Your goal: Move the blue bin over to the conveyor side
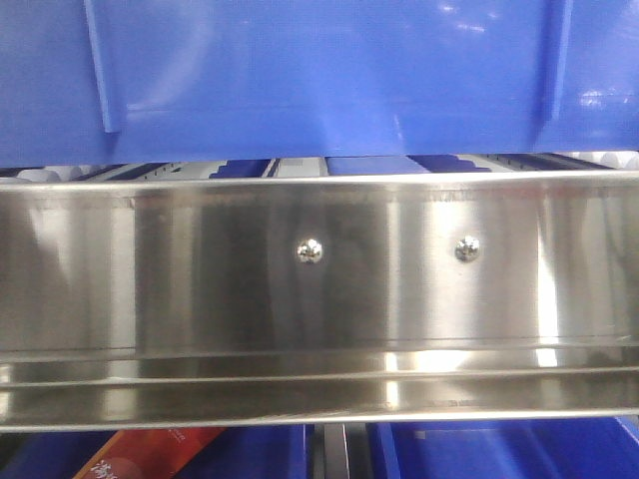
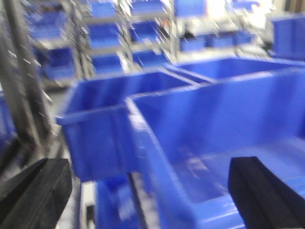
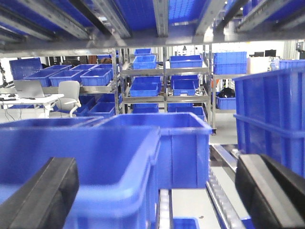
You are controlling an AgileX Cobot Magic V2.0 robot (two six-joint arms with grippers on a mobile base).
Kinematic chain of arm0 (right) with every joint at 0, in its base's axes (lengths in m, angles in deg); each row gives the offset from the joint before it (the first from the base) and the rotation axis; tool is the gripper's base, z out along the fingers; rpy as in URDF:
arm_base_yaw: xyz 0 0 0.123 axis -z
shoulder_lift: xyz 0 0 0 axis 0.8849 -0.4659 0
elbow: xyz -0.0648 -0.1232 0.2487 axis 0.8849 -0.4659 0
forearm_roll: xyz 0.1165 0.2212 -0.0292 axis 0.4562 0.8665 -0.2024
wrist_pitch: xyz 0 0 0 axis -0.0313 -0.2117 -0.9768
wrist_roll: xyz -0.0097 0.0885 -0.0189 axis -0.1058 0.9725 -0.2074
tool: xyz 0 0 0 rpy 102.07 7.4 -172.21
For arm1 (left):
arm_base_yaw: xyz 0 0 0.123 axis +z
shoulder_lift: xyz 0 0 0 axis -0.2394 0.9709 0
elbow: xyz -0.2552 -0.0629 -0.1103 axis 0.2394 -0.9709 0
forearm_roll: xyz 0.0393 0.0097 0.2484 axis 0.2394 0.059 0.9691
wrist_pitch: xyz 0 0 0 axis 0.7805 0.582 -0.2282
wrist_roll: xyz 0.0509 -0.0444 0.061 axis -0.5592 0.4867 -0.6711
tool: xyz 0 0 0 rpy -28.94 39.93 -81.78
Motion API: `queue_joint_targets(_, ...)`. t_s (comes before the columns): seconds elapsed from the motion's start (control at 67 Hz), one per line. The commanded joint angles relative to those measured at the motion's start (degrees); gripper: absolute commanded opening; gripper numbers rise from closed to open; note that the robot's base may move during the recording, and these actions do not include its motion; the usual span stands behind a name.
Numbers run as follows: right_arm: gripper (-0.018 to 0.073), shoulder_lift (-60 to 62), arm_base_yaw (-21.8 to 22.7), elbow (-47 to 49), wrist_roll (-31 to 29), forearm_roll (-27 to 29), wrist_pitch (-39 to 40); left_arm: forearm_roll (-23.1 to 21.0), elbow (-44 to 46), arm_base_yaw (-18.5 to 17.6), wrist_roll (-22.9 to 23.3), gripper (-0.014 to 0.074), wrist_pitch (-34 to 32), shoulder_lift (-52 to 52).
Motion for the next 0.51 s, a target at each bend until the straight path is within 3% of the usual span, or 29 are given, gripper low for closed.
queue_joint_targets(0.0, 0.0559, -3.3, -0.1, 5.1, -0.4, 0.0, -2.8, -0.4, 4.7, -1.3, 1.7, 0.0571, 5.0, 3.7)
queue_joint_targets(0.298, 0.0559, -23.6, -5.8, 28.8, -0.4, 0.0, -23.4, 0.3, 23.3, -3.0, 10.3, 0.0571, 20.2, 18.8)
queue_joint_targets(0.403, 0.0559, -30.5, -5.9, 37.3, -0.4, 0.0, -31.6, 0.4, 29.2, -3.0, 10.6, 0.0571, 24.1, 23.9)
queue_joint_targets(0.492, 0.0559, -35.7, -5.9, 44.5, -0.4, 0.0, -36.3, 0.9, 33.1, -3.0, 10.2, 0.0571, 23.6, 26.7)
